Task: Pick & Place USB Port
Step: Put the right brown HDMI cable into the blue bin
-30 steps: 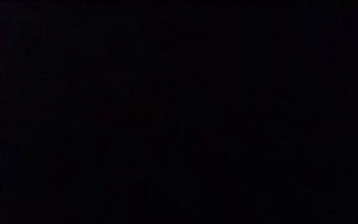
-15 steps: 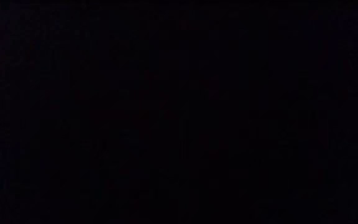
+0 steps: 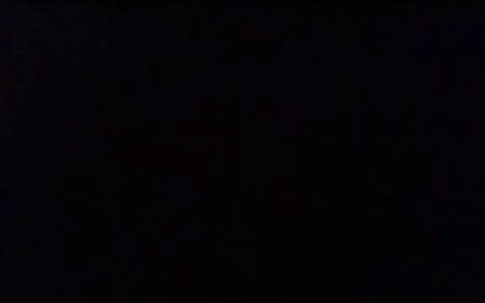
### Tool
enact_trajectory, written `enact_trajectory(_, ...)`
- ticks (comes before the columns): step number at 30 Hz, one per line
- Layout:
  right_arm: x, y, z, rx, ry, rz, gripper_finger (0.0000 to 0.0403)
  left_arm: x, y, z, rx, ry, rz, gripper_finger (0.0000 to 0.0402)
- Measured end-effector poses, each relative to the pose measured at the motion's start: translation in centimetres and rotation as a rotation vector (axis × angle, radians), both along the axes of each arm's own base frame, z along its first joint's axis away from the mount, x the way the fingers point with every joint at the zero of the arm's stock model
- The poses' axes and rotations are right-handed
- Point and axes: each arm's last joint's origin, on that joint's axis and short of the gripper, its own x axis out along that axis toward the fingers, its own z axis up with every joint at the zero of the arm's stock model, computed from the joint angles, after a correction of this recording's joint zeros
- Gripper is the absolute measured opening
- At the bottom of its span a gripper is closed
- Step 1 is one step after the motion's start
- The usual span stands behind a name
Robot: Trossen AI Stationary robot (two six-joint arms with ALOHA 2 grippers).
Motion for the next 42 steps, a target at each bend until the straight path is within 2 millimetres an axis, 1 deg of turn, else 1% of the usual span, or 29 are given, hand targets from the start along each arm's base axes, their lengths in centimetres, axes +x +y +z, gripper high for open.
enact_trajectory(4,0.8,-0.3,-0.1,0.005,-0.017,0.029,0.0028,0.2,0.1,0.3,0.01,0.027,0.0,0.0157)
enact_trajectory(7,1.0,-0.3,-0.1,-0.001,-0.028,0.039,0.0028,0.3,0.1,0.1,0.029,0.064,-0.006,0.0157)
enact_trajectory(12,1.0,-0.3,0.0,-0.003,-0.031,0.038,0.0028,0.3,0.1,0.1,0.045,0.065,0.019,0.0154)
enact_trajectory(14,1.0,-0.3,0.0,-0.004,-0.036,0.039,0.0028,0.3,0.3,0.1,0.046,0.061,0.028,0.0131)
enact_trajectory(17,1.2,-0.2,0.2,-0.023,-0.038,0.079,0.0027,0.3,0.5,0.1,0.049,0.07,0.029,0.0059)
enact_trajectory(18,1.4,-0.1,0.3,-0.036,-0.04,0.105,0.0028,0.2,0.6,0.1,0.054,0.071,0.025,0.0059)
enact_trajectory(20,1.7,0.0,0.6,-0.074,-0.04,0.196,0.0049,0.2,0.6,0.1,0.046,0.07,0.013,0.006)
enact_trajectory(23,1.3,0.2,1.5,-0.063,-0.069,0.322,0.0101,0.0,0.8,0.3,0.026,0.064,-0.037,0.006)
enact_trajectory(27,-0.1,0.7,3.4,0.059,-0.192,0.432,0.0162,-1.2,0.4,1.9,-0.003,0.051,-0.105,0.006)
enact_trajectory(29,-1.3,0.9,4.7,0.107,-0.266,0.486,0.0184,-2.0,-0.1,2.8,-0.013,0.052,-0.139,0.006)
enact_trajectory(32,-3.4,1.2,6.4,0.146,-0.353,0.535,0.0205,-3.2,-1.9,4.2,-0.046,0.06,-0.218,0.006)
enact_trajectory(34,-4.8,1.3,7.3,0.147,-0.394,0.556,0.0209,-4.0,-4.0,5.0,-0.063,0.073,-0.258,0.006)
enact_trajectory(37,-6.9,1.5,8.2,0.111,-0.416,0.571,0.0207,-4.8,-8.0,5.5,-0.084,0.105,-0.26,0.006)
enact_trajectory(40,-8.5,1.7,8.5,0.076,-0.393,0.584,0.0199,-5.3,-12.3,5.1,-0.112,0.154,-0.175,0.006)
enact_trajectory(42,-9.2,1.9,8.5,0.067,-0.366,0.6,0.0195,-5.8,-15.3,4.6,-0.136,0.177,-0.11,0.006)
